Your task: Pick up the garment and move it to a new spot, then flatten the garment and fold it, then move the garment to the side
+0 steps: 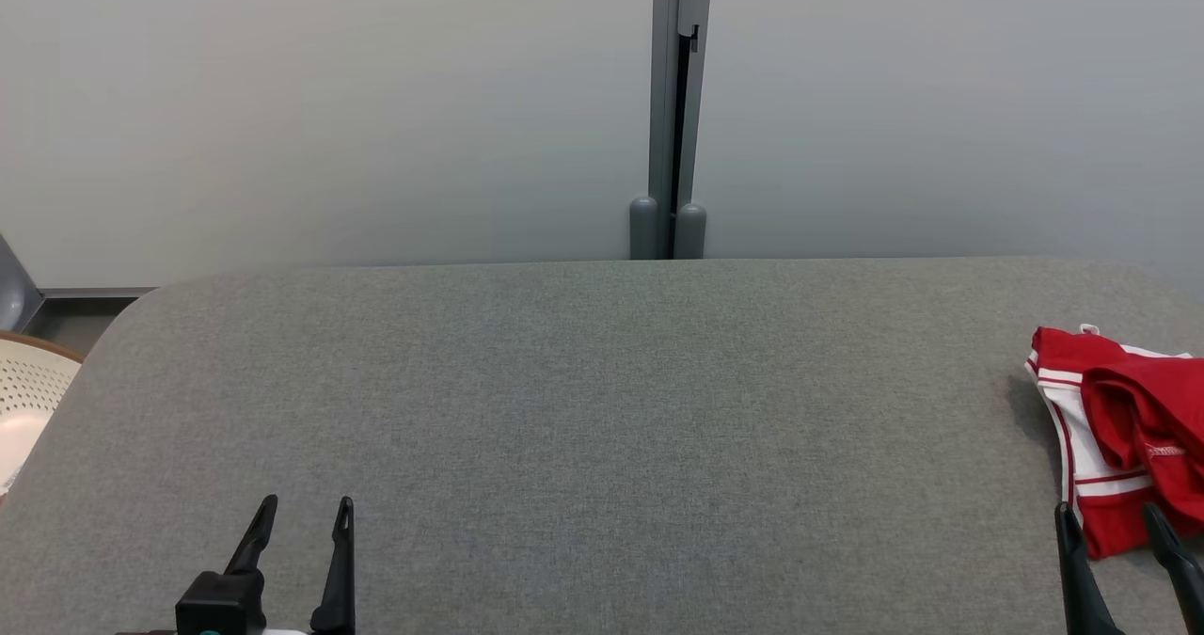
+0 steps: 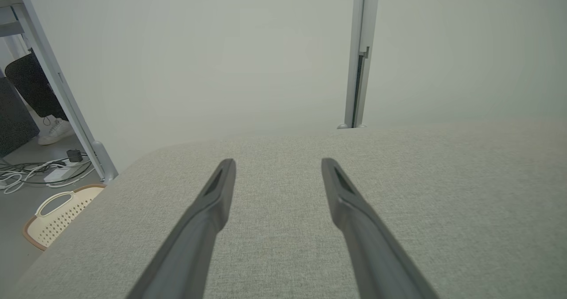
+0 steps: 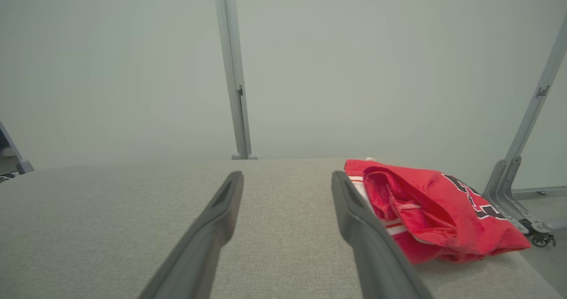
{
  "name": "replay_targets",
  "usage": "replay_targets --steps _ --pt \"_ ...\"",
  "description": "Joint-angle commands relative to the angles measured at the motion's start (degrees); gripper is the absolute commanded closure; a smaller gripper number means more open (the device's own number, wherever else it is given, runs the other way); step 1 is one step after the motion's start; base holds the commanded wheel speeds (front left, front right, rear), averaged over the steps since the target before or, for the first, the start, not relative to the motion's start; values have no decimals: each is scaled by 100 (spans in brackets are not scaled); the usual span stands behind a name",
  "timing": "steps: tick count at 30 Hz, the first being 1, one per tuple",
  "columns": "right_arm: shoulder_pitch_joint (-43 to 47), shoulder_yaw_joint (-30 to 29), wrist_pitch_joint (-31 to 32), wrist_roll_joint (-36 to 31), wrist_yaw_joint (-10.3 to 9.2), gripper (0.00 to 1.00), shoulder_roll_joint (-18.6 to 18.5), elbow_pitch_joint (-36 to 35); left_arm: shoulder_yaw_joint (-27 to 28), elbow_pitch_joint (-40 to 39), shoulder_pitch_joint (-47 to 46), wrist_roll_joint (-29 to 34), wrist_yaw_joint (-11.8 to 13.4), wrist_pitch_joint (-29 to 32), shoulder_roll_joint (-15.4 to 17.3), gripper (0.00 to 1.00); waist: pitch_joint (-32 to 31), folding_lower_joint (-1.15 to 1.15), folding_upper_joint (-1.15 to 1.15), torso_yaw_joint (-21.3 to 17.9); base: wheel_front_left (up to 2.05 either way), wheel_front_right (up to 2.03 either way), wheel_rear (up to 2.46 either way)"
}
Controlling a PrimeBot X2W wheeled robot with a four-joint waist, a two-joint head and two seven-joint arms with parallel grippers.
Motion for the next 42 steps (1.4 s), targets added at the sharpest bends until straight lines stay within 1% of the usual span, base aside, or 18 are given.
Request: replay_targets --steps 1,21,22,25,42 --pt "1 -16 22 -46 -11 0 -14 -32 -4 15 27 -13 22 -2 20 0 0 0 0 -7 0 0 0" --pt "-80 -12 42 56 -11 0 -114 -14 -106 51 -88 -6 133 -27 14 0 8 0 0 -4 0 0 0" --pt "-32 -1 42 55 0 100 -75 10 -116 50 -27 -32 106 2 0 100 7 0 0 -4 0 0 0" --pt "-11 17 43 64 1 100 -9 161 -149 180 60 -30 98 27 -61 100 8 0 0 -2 0 0 0" --pt "-556 10 102 1783 0 100 24 721 292 190 -207 -1623 -222 439 -265 100 99 0 0 -56 0 0 0"
